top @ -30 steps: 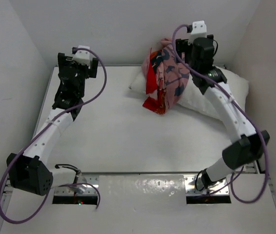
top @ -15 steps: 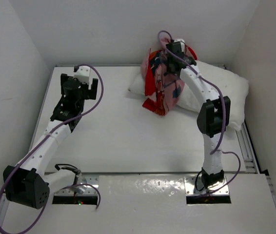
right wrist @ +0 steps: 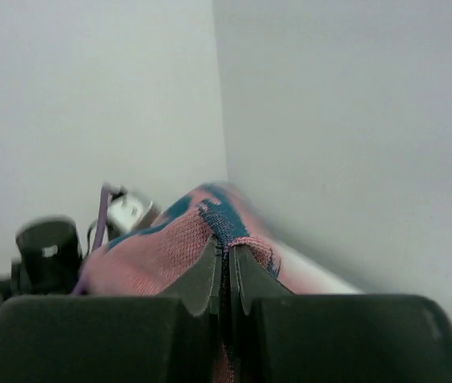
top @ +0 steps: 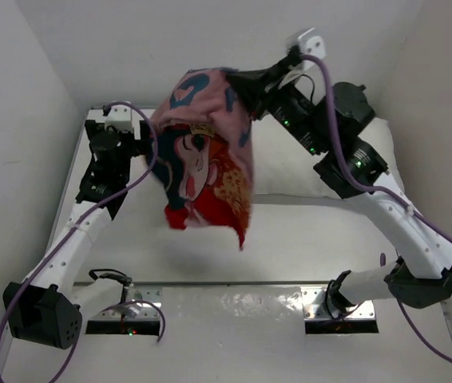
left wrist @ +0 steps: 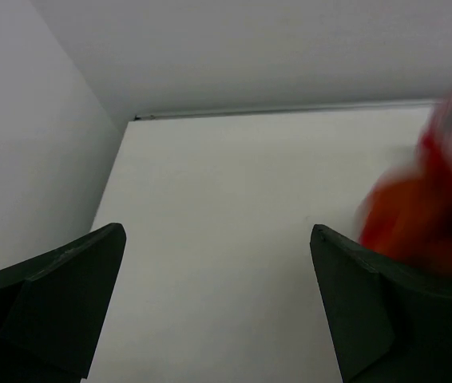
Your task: Put the pillow into the pillowcase
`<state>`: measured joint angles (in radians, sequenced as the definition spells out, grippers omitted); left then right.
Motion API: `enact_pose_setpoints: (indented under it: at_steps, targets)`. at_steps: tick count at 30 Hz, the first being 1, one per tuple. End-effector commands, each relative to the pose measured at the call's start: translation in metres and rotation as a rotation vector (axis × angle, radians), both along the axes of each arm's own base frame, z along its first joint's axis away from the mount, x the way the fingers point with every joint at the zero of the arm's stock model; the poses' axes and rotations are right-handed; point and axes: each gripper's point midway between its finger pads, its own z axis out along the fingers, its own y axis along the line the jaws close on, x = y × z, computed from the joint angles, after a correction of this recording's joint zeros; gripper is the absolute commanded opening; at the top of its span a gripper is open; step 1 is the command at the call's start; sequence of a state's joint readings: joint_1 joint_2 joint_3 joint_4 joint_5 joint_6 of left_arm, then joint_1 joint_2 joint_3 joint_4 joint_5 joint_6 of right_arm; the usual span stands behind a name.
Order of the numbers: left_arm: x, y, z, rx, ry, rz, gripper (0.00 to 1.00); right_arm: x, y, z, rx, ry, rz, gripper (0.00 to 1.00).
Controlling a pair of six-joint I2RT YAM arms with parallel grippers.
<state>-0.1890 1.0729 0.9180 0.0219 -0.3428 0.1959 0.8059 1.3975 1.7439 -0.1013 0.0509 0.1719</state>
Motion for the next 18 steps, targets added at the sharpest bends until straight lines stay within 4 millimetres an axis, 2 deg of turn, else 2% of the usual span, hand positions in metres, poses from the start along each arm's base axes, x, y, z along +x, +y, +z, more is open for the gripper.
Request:
enact_pose_setpoints:
  at_steps: [1, 2, 3, 4, 5, 6, 7, 8, 9, 10, 11, 12, 14, 15, 16, 17, 18]
  targets:
    - [-0.008, 0.022, 0.056, -0.068, -0.183, 0.092, 1.00, 0.039, 0.001, -0.002, 0.101, 0.006, -0.096, 0.00]
    - [-0.010, 0.025, 0.061, -0.064, -0.196, 0.102, 1.00, 0.049, 0.003, -0.013, 0.094, 0.044, -0.123, 0.00]
    - [-0.013, 0.030, 0.069, -0.064, -0.219, 0.117, 1.00, 0.057, 0.004, -0.012, 0.117, 0.078, -0.138, 0.00]
    - [-0.013, 0.031, 0.071, -0.058, -0.224, 0.120, 1.00, 0.068, 0.007, -0.026, 0.095, 0.118, -0.158, 0.00]
    - [-0.015, 0.034, 0.074, -0.045, -0.230, 0.125, 1.00, 0.091, 0.021, -0.066, 0.033, 0.201, -0.196, 0.00]
    - [-0.016, 0.035, 0.076, -0.036, -0.234, 0.122, 1.00, 0.103, 0.024, -0.073, 0.051, 0.247, -0.220, 0.00]
    - [-0.018, 0.035, 0.077, -0.029, -0.236, 0.122, 1.00, 0.114, 0.027, -0.103, 0.001, 0.341, -0.249, 0.00]
    - [-0.018, 0.037, 0.077, -0.023, -0.233, 0.124, 1.00, 0.138, 0.041, -0.126, -0.015, 0.411, -0.274, 0.00]
    - [-0.019, 0.036, 0.076, -0.021, -0.230, 0.120, 1.00, 0.147, 0.048, -0.141, 0.014, 0.501, -0.279, 0.00]
    - [-0.019, 0.036, 0.073, -0.015, -0.213, 0.117, 1.00, 0.159, 0.038, -0.176, -0.040, 0.622, -0.318, 0.03]
    - [-0.020, 0.036, 0.071, -0.011, -0.203, 0.113, 1.00, 0.169, 0.040, -0.194, -0.039, 0.693, -0.318, 0.12]
    - [-0.020, 0.033, 0.067, -0.007, -0.185, 0.094, 1.00, 0.186, 0.046, -0.216, 0.010, 0.803, -0.272, 0.54]
    - [-0.020, 0.025, 0.064, 0.010, -0.165, 0.044, 1.00, 0.184, 0.043, -0.254, 0.007, 0.973, -0.207, 0.98]
    - [-0.020, 0.021, 0.058, 0.020, -0.139, 0.017, 1.00, 0.182, 0.034, -0.257, 0.030, 1.033, -0.178, 0.99]
    - [-0.020, 0.016, 0.055, 0.032, -0.123, -0.017, 1.00, 0.177, 0.029, -0.278, -0.014, 1.075, -0.202, 0.99]
    - [-0.019, 0.008, 0.055, 0.058, -0.117, -0.065, 1.00, 0.173, 0.012, -0.265, -0.024, 1.041, -0.242, 0.99]
    - [-0.020, -0.010, 0.037, 0.071, -0.048, -0.174, 1.00, 0.166, -0.014, -0.255, -0.088, 0.962, -0.339, 0.99]
